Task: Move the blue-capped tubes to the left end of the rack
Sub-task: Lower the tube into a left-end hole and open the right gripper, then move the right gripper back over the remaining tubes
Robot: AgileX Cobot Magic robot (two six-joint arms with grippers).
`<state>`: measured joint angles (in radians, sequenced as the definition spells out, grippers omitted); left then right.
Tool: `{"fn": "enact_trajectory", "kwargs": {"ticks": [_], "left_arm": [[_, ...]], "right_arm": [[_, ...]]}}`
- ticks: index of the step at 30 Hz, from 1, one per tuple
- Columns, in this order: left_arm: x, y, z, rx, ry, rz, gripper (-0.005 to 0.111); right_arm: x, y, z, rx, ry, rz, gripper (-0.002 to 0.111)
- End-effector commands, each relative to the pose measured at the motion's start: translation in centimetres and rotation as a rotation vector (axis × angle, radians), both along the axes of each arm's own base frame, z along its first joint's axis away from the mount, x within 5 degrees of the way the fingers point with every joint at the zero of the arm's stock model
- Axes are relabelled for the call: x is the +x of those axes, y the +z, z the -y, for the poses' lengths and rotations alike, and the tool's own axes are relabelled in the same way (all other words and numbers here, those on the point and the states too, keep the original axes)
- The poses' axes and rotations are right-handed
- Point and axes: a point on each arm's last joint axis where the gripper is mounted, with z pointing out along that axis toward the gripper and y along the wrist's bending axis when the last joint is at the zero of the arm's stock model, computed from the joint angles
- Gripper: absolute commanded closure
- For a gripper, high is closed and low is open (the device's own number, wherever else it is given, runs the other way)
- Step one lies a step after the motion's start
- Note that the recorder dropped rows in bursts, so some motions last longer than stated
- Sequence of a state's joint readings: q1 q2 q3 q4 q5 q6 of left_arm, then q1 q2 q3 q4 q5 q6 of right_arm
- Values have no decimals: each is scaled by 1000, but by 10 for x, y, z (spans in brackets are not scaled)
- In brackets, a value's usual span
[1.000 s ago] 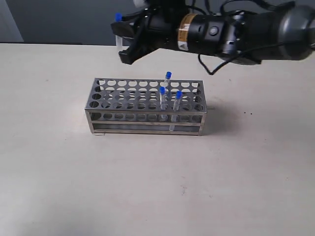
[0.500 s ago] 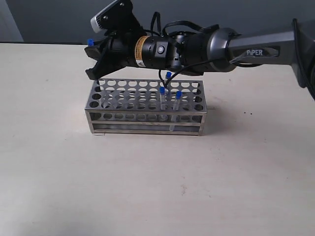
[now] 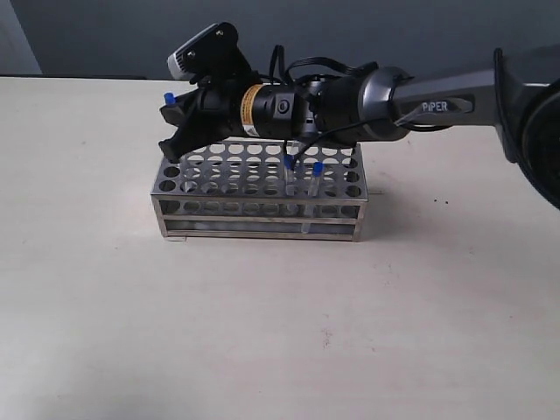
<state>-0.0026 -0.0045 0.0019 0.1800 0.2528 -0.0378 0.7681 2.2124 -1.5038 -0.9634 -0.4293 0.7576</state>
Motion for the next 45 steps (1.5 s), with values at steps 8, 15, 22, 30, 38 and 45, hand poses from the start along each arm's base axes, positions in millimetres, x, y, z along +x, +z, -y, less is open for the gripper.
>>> {"fn": "enact_trajectory", "kwargs": {"ticks": [8,15,22,30,38,45], "left_arm": [[0,2,1,-6,-9,11,106],[0,2,1,-6,-9,11,106],[0,2,1,-6,-9,11,106],[0,2,1,-6,-9,11,106],[0,2,1,-6,-9,11,106],[0,2,1,-6,-9,11,106]], "right_arm": [[2,-22,-2,-14,-21,-67,106],[2,-22,-2,-10,-26,-80,77],[3,-16,-1,-11,-38,-72,67],[-5,94,29,-11,-181,95,67],[-59,147,90,-57,-217,191,67],[-103,98,131,-177,-195,77,67]]}}
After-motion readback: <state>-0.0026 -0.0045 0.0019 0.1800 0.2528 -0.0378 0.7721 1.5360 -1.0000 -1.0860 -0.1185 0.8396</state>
